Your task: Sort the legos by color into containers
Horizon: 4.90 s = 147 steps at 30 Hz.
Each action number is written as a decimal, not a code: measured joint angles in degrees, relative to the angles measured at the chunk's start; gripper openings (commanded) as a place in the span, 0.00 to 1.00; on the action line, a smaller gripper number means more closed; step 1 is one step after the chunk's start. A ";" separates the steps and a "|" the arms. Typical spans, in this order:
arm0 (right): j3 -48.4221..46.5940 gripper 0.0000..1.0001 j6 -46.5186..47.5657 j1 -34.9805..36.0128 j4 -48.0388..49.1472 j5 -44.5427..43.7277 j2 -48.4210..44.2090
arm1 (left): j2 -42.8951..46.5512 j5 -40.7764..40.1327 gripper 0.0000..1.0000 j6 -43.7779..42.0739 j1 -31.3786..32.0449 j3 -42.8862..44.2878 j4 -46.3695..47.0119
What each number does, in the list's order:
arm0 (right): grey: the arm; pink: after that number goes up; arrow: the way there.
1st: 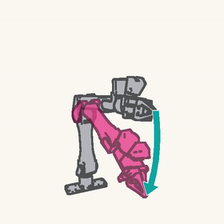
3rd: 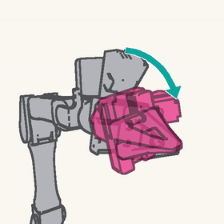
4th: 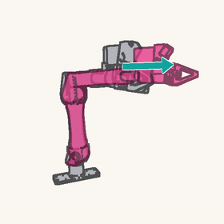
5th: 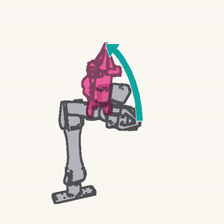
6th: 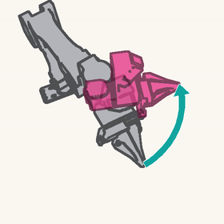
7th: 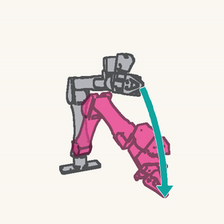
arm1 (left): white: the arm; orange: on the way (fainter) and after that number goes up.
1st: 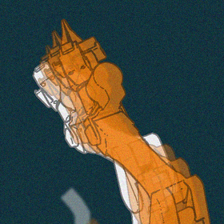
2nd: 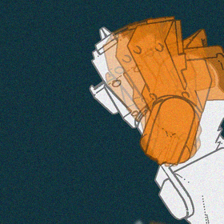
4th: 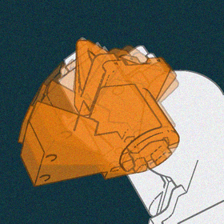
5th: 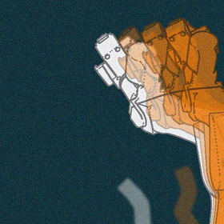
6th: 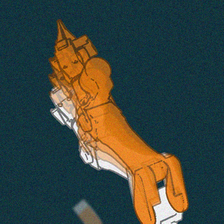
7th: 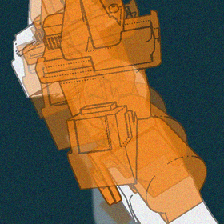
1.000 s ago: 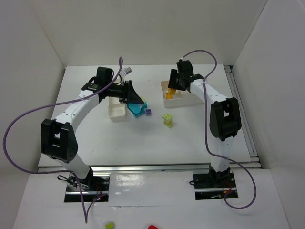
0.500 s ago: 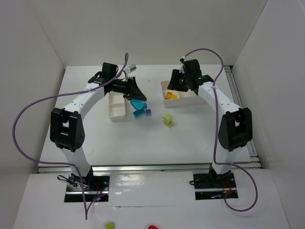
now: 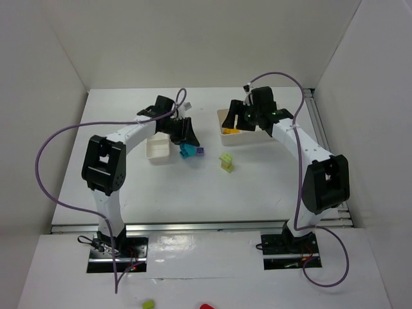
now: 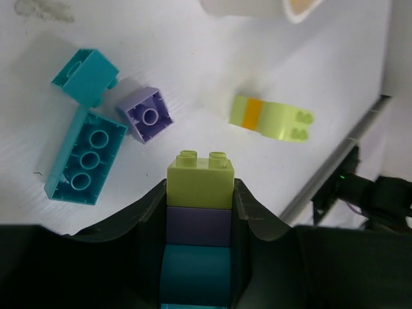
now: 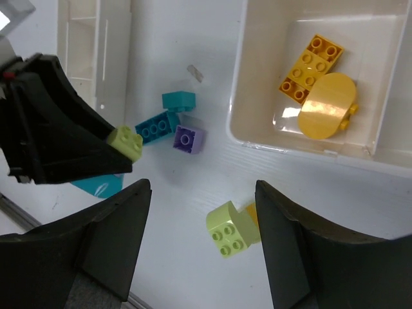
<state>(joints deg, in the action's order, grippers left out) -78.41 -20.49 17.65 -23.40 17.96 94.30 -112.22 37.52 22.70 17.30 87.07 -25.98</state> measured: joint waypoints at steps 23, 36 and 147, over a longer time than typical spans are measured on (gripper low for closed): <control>13.18 0.82 -15.45 3.06 22.47 20.26 -3.82 | 8.63 8.81 0.00 35.08 -8.76 -9.97 34.91; 6.97 0.83 -29.73 6.78 43.65 27.91 7.87 | 10.10 13.49 0.00 48.02 -7.76 -12.98 55.32; -3.19 0.00 -1.14 6.23 13.16 41.53 14.64 | -2.73 31.58 0.08 22.29 -4.26 -0.46 29.53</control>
<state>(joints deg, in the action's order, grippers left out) -81.60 -21.63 23.88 -10.24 59.48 108.95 -114.96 69.10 44.99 13.04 86.61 3.55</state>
